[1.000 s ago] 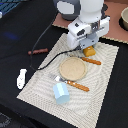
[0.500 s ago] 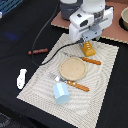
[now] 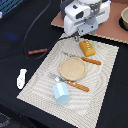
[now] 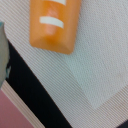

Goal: Interact with the objects in diverse but meaningful ways.

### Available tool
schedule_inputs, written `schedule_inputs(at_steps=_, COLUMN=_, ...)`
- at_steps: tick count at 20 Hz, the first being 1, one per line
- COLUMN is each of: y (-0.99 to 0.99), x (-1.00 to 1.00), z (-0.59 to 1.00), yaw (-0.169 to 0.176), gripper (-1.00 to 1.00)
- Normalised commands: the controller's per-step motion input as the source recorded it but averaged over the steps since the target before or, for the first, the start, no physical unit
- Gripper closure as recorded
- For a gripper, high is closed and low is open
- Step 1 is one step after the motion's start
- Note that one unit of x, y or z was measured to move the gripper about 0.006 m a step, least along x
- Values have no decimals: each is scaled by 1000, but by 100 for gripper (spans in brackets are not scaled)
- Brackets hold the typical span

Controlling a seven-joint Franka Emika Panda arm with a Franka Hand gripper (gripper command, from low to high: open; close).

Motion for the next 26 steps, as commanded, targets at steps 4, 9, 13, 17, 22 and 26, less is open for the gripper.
schedule_inputs(at_steps=4, y=-384, x=-783, z=154, yaw=-21, gripper=-100)
schedule_inputs(at_steps=9, y=-400, x=-814, z=135, yaw=-24, gripper=-100)
schedule_inputs(at_steps=13, y=-343, x=-745, z=48, yaw=22, gripper=-100)
schedule_inputs(at_steps=17, y=-146, x=-592, z=0, yaw=118, gripper=-100)
schedule_inputs(at_steps=22, y=-64, x=-553, z=0, yaw=151, gripper=-100)
schedule_inputs(at_steps=26, y=-3, x=-538, z=0, yaw=174, gripper=-100)
